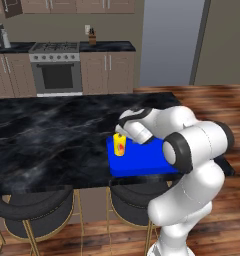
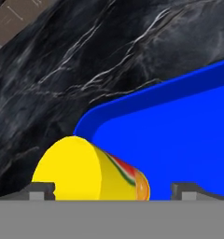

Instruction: There is a tray on the dining counter. Grab the cup, mug, and pitcher and place them on the tray. The pitcher may be placed next to the tray if it cannot fit the tray.

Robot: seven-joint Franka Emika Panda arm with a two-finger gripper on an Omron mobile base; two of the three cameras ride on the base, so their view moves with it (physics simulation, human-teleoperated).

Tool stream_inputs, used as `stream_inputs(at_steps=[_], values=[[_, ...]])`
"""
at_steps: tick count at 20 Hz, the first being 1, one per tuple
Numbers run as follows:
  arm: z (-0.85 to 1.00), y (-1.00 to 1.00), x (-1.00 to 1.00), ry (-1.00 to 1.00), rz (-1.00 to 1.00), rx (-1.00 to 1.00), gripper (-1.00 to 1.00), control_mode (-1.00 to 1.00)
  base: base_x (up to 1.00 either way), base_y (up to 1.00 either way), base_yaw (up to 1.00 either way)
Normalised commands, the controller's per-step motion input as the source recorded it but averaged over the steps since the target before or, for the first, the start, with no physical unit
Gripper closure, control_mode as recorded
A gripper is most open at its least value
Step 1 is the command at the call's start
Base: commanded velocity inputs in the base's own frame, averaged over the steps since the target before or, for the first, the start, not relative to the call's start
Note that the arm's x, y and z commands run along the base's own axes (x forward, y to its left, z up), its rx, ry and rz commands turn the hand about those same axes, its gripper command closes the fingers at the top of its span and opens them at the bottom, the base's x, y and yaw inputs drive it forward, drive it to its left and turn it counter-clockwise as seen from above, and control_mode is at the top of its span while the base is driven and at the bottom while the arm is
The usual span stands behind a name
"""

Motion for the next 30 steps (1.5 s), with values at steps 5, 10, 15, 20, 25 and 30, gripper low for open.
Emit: stream_inputs(at_steps=[5, 10, 15, 20, 25, 30], values=[[0.3, -0.12, 0.0, 0.0, 0.0, 0.0, -1.0, -1.0, 0.0, 0.0, 0.0], [0.36, -0.18, -0.02, 0.0, 0.0, 0.0, -1.0, -1.0, 0.0, 0.0, 0.0], [0.45, -0.18, -0.06, -0.01, 0.0, 0.0, -1.0, -1.0, 0.0, 0.0, 0.0], [0.45, -0.16, -0.11, 0.0, 0.0, 0.0, -1.0, -1.0, 0.0, 0.0, 0.0], [0.24, -0.12, -0.31, -0.08, 0.02, -0.01, -1.0, -1.0, 0.0, 0.0, 0.0], [0.32, -0.06, -0.34, -0.1, 0.03, -0.07, -1.0, -1.0, 0.0, 0.0, 0.0]])
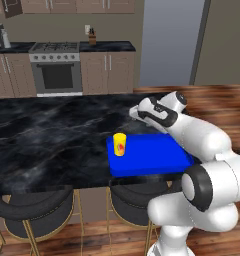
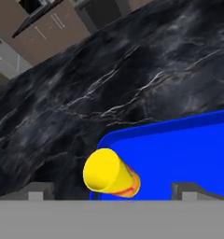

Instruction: There is a tray on the dining counter. Grab the cup, mug, and pitcher and place them on the tray. The pitcher may be placed next to the tray if it cannot fit the tray.

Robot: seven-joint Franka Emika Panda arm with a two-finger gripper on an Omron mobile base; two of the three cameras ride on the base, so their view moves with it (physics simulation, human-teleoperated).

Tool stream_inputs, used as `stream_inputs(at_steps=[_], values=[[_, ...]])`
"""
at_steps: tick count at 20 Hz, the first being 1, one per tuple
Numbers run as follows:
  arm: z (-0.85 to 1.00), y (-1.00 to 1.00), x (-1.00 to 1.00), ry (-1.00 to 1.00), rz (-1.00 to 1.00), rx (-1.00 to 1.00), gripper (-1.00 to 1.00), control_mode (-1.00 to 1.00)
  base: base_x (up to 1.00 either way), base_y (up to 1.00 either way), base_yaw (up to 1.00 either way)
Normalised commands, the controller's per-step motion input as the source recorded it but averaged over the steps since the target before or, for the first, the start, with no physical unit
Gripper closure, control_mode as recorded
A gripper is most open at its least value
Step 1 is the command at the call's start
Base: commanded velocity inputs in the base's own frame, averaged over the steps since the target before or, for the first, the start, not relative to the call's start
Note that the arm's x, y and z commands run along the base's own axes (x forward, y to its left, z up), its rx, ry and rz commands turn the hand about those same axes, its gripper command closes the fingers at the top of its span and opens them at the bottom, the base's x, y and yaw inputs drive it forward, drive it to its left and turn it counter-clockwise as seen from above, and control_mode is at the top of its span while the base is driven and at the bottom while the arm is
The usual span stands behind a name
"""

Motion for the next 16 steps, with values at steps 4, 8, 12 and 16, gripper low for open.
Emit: stream_inputs(at_steps=[4, 8, 12, 16], values=[[0.27, 0.0, -0.42, -0.01, 0.0, -0.18, -1.0, -1.0, 0.0, 0.0, 0.0], [0.16, -0.02, -0.44, 0.0, 0.0, -0.2, -1.0, -1.0, 0.0, 0.0, 0.0], [0.36, -0.13, -0.35, 0.0, 0.0, -0.14, -1.0, -1.0, 0.0, 0.0, 0.0], [0.41, -0.2, -0.31, 0.0, 0.0, -0.11, -1.0, -1.0, 0.0, 0.0, 0.0]])
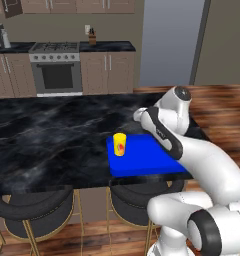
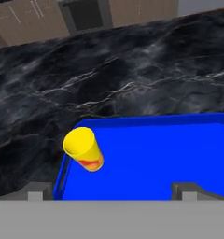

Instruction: There is a tray on the dining counter. Grab the cup, mug, and pitcher and place them on the tray. The pitcher may be placed next to the tray if it cannot fit the tray.

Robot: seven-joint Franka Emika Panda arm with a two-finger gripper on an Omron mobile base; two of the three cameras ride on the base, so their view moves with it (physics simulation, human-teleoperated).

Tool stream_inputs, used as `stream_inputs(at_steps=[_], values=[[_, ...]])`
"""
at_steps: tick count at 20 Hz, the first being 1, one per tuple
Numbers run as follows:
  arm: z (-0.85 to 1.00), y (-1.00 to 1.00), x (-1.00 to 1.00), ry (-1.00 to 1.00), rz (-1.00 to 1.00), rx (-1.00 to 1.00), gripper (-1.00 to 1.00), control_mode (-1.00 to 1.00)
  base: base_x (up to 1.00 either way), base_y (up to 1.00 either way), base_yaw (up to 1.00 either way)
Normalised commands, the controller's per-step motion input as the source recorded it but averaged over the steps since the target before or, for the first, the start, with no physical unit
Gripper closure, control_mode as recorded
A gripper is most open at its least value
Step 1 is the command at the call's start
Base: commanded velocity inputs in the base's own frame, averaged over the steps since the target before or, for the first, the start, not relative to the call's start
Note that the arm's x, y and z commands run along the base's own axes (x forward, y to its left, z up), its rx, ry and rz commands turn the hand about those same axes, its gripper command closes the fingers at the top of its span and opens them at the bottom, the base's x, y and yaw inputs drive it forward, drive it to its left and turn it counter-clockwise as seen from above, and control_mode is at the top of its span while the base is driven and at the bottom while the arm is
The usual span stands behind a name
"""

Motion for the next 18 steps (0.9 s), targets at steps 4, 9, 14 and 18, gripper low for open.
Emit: stream_inputs(at_steps=[4, 9, 14, 18], values=[[0.25, -0.3, -0.57, 0.0, 0.0, -0.1, -1.0, -1.0, 0.0, 0.0, 0.0], [0.3, -0.34, -0.51, 0.0, 0.0, -0.09, -1.0, -1.0, 0.0, 0.0, 0.0], [0.38, -0.33, -0.41, 0.0, 0.0, -0.03, -1.0, -1.0, 0.0, 0.0, 0.0], [0.35, -0.29, -0.39, 0.0, 0.0, 0.0, -1.0, -1.0, 0.0, 0.0, 0.0]])
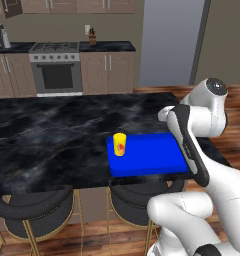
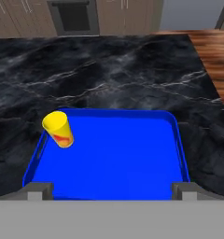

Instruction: There is a tray on the dining counter. Grab the cup, mug, and pitcher and place them on the tray. The pitcher may be placed next to the tray if it cannot fit the tray.

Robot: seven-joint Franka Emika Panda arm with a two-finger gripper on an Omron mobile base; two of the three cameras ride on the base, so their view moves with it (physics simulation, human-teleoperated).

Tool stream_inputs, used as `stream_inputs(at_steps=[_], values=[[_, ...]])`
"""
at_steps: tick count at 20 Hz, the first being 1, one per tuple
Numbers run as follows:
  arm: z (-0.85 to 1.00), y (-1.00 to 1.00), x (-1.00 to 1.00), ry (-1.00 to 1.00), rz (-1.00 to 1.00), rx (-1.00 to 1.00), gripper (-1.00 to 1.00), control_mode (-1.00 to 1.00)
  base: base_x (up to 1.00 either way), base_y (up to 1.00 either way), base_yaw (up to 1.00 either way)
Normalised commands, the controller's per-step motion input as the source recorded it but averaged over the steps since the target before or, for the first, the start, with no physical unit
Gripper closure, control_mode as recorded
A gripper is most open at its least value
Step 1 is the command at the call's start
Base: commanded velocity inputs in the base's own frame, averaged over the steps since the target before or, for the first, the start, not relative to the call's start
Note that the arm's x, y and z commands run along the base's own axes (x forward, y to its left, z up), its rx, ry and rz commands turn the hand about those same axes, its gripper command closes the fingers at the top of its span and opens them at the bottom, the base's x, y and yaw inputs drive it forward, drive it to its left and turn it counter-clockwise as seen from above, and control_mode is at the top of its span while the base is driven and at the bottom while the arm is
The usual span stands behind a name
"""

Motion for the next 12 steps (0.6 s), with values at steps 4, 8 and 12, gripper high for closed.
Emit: stream_inputs(at_steps=[4, 8, 12], values=[[0.28, -0.1, -0.4, 0.0, 0.0, 0.0, -1.0, -1.0, 0.0, 0.0, 0.0], [0.31, 0.0, -0.45, 0.0, 0.0, 0.0, -1.0, -1.0, 0.0, 0.0, 0.0], [0.37, 0.0, -0.48, 0.0, 0.0, 0.0, -1.0, -1.0, 0.0, 0.0, 0.0]])
